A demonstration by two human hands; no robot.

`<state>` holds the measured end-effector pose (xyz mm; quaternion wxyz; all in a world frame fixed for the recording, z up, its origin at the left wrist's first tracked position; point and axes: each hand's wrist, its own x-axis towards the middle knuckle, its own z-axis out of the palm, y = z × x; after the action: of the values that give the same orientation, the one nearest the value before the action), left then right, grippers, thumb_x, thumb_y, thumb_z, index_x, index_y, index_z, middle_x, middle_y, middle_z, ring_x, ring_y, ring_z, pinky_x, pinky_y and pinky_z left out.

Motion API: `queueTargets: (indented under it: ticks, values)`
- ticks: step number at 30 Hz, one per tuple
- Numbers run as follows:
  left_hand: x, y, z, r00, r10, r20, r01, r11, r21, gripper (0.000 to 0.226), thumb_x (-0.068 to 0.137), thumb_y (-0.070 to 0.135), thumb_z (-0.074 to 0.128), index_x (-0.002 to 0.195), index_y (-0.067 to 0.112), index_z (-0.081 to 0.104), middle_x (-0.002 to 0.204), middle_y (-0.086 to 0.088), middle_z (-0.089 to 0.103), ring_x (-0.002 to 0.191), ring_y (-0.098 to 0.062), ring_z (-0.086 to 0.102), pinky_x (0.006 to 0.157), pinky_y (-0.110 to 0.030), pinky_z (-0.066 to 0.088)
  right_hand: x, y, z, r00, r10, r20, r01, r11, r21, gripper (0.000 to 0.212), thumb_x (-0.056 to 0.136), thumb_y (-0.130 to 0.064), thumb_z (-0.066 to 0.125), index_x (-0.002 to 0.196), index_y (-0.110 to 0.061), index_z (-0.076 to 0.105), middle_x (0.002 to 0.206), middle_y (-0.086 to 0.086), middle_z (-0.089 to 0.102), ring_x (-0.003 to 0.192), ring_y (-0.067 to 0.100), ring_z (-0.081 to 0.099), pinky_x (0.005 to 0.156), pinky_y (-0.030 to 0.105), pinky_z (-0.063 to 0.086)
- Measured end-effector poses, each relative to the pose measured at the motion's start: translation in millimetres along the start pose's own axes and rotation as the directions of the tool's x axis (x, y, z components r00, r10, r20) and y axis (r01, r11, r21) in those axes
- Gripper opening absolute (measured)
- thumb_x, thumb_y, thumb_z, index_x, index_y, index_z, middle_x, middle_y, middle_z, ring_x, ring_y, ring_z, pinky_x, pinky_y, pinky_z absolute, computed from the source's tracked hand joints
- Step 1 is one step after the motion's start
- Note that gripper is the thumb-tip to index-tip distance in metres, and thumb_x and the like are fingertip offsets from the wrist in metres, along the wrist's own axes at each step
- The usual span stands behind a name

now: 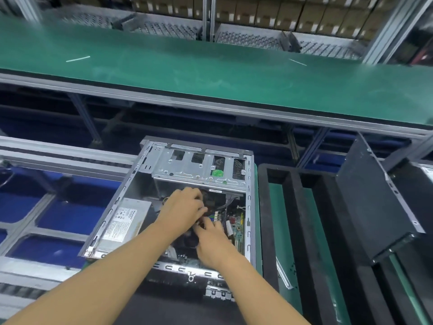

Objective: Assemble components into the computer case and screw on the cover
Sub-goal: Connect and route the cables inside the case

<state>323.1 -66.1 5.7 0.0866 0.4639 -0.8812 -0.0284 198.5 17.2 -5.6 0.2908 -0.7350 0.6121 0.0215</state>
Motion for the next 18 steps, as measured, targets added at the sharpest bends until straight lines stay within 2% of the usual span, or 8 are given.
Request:
queueTargets:
  ticks: [3, 6, 8, 10, 14, 16, 18]
  values:
    - [-3, -23, 15, 0.979, -0.173, 0.104, 0.177, 0.984, -0.029, 0.032, 0.102, 0.037, 0.046, 0.12, 0.022, 0.067, 0.121, 0.006, 0.06, 0.11, -0.016, 0.057, 0.091, -0.032, 0.044, 1, 2, 0, 0.993, -0.009, -0.12, 0.019, 0.996, 0.085, 0.059, 0.097, 0.0, 0.044, 0.154, -0.012, 0.038, 0.163, 0.002, 0.021, 0.143, 0.026, 0.022, 0.116, 0.039, 0.036]
    - [-4, -34, 27, 0.965, -0.234, 0.116, 0.233, 0.972, 0.024, 0.033, 0.103, 0.035, 0.041, 0.128, 0.025, 0.06, 0.125, 0.005, 0.059, 0.116, -0.017, 0.054, 0.098, -0.033, 0.04, 4, 1, -1, 0.973, -0.047, -0.226, 0.076, 0.99, 0.122, 0.057, 0.099, -0.007, 0.044, 0.155, -0.016, 0.039, 0.162, -0.001, 0.024, 0.145, 0.021, 0.023, 0.119, 0.036, 0.033]
    - [1, -32, 32, 0.95, -0.274, 0.146, 0.277, 0.961, 0.002, 0.034, 0.103, 0.035, 0.041, 0.132, 0.026, 0.056, 0.129, 0.005, 0.055, 0.121, -0.018, 0.05, 0.099, -0.037, 0.039, 7, 1, 1, 0.985, -0.074, -0.157, 0.083, 0.995, 0.055, 0.061, 0.102, -0.017, 0.046, 0.16, -0.018, 0.027, 0.169, -0.004, 0.011, 0.148, 0.023, 0.017, 0.124, 0.038, 0.024]
    - [4, -29, 34, 0.936, -0.312, 0.163, 0.326, 0.943, -0.072, 0.036, 0.102, 0.036, 0.046, 0.134, 0.023, 0.055, 0.129, 0.002, 0.055, 0.122, -0.02, 0.051, 0.097, -0.039, 0.041, 11, 4, 3, 0.997, -0.014, -0.074, 0.013, 1.0, -0.011, 0.064, 0.106, -0.029, 0.04, 0.164, -0.018, 0.014, 0.172, -0.003, 0.0, 0.152, 0.026, 0.011, 0.126, 0.04, 0.015]
    - [-1, -30, 29, 0.922, -0.379, 0.085, 0.387, 0.879, -0.279, 0.036, 0.103, 0.035, 0.047, 0.132, 0.017, 0.06, 0.123, 0.0, 0.059, 0.117, -0.021, 0.054, 0.094, -0.037, 0.043, 16, 7, 3, 0.996, 0.087, -0.036, -0.089, 0.996, -0.034, 0.059, 0.11, -0.032, 0.027, 0.164, -0.013, 0.011, 0.172, 0.003, 0.003, 0.152, 0.03, 0.015, 0.125, 0.039, 0.011]
    - [-4, -29, 20, 0.933, -0.35, 0.084, 0.357, 0.873, -0.334, 0.035, 0.103, 0.032, 0.046, 0.131, 0.016, 0.062, 0.126, 0.001, 0.058, 0.122, -0.02, 0.052, 0.1, -0.038, 0.041, 15, 3, 1, 0.994, 0.082, -0.073, -0.079, 0.996, 0.036, 0.055, 0.111, -0.029, 0.028, 0.162, -0.013, 0.02, 0.171, 0.002, 0.014, 0.149, 0.03, 0.022, 0.124, 0.04, 0.017]
    - [-11, -26, 8, 0.942, -0.324, 0.084, 0.329, 0.852, -0.408, 0.031, 0.101, 0.025, 0.051, 0.128, 0.018, 0.064, 0.138, 0.002, 0.054, 0.131, -0.017, 0.048, 0.109, -0.039, 0.037, 12, -1, -1, 0.984, 0.067, -0.165, -0.056, 0.996, 0.068, 0.046, 0.109, -0.024, 0.031, 0.154, -0.017, 0.038, 0.16, -0.003, 0.037, 0.137, 0.026, 0.042, 0.115, 0.044, 0.036]
